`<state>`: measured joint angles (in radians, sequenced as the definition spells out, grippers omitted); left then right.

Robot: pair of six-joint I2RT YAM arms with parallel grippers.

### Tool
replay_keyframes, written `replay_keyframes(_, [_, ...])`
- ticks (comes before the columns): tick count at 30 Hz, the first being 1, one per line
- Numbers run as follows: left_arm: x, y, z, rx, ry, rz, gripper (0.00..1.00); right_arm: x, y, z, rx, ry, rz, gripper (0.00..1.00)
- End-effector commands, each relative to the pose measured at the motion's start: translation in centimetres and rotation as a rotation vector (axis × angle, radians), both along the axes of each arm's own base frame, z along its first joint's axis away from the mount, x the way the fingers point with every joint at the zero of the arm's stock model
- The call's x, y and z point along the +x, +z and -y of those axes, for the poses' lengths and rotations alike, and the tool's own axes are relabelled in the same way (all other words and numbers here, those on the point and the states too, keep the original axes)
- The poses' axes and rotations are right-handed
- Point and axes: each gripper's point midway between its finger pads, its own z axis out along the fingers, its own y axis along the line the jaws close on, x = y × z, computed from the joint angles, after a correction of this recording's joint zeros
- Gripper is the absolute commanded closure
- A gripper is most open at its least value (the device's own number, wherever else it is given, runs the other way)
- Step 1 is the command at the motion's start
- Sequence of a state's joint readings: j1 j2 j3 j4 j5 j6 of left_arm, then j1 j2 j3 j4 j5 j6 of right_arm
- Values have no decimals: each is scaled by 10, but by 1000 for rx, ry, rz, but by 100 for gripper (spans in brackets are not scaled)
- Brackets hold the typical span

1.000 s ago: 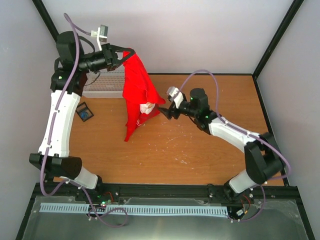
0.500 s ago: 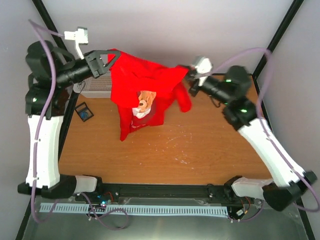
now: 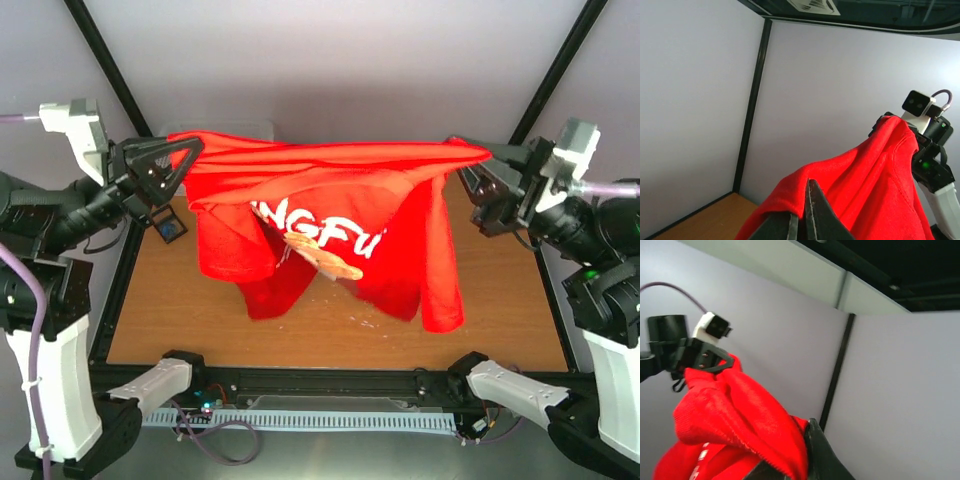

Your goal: Pin the brooch onto the clothing

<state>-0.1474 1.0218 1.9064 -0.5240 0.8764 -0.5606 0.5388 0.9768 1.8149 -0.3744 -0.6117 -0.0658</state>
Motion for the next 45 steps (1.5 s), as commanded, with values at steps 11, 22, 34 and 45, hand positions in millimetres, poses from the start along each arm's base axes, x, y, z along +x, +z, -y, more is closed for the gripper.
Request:
replay_keyframes(11, [295,-250,-28,124,482,-909,99,283,-216,107,-63,-1169,-631,97])
replay_keyframes(22, [338,-356,-72,468,724,-968,24,371,-403,135,-412,-1182,-1166,23])
replay_keyframes(34, [223,-438,-9,497,348,-954,9,301,-468,124,-366,-993,-1440,7])
replay_keyframes(45, [253,-515,-41,721,528,-1074,9,235,-541,13,-494,-571,-1782,19])
